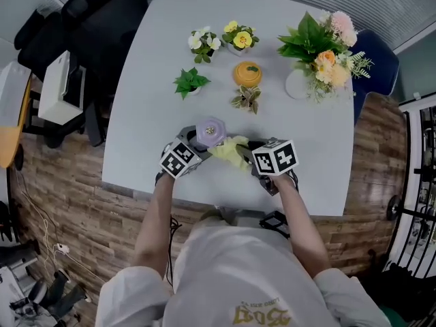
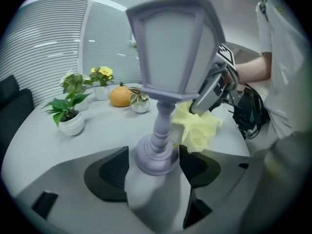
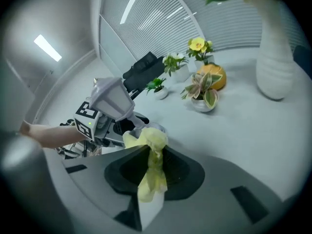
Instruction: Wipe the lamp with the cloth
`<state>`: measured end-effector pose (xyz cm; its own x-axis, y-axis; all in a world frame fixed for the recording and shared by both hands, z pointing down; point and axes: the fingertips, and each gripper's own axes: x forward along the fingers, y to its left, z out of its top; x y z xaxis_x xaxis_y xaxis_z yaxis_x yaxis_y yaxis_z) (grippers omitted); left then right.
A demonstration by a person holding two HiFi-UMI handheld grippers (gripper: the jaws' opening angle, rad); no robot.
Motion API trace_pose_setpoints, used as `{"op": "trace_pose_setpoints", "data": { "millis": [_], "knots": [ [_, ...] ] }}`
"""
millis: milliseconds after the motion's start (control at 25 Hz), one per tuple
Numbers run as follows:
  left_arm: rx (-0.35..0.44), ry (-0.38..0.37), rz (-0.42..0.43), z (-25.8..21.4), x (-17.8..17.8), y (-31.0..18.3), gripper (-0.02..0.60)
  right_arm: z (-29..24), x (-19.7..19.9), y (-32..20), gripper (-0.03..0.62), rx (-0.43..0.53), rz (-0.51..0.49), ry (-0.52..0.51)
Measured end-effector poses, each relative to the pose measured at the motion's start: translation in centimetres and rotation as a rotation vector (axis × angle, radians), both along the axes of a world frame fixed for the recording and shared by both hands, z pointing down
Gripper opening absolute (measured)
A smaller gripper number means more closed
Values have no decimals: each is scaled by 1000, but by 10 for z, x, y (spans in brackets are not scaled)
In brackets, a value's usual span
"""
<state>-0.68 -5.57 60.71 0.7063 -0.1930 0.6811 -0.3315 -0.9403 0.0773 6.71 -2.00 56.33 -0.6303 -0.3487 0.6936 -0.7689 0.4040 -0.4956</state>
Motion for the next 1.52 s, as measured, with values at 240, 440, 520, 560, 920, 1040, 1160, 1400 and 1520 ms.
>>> {"op": "trace_pose_setpoints", "data": {
  "millis": [240, 440, 520, 560, 920, 1040, 1160, 1400, 1520],
  "knots": [
    [-14, 181, -256, -45, -13, 0, 305, -31, 12, 8, 86, 138, 128, 8],
    [-15, 286, -357, -75, -27, 20, 304, -58, 16, 19, 86, 248, 217, -5],
    [-4, 345, -413, -92, -34, 25, 302, -71, 17, 23, 86, 291, 244, -8],
    [10, 363, -433, -100, -37, 28, 288, -76, 17, 26, 86, 309, 254, -6],
    [179, 486, -579, -173, -62, 48, 55, -123, 9, 45, 86, 473, 296, 30],
    [206, 511, -611, -191, -69, 49, 15, -140, 8, 49, 86, 530, 323, 40],
    [247, 493, -610, -203, -71, 51, 5, -153, 3, 51, 86, 569, 329, 43],
    [268, 464, -593, -211, -70, 50, 3, -159, -5, 52, 86, 582, 310, 48],
    [266, 470, -589, -213, -69, 49, 2, -160, -6, 53, 86, 583, 305, 55]
  ]
}}
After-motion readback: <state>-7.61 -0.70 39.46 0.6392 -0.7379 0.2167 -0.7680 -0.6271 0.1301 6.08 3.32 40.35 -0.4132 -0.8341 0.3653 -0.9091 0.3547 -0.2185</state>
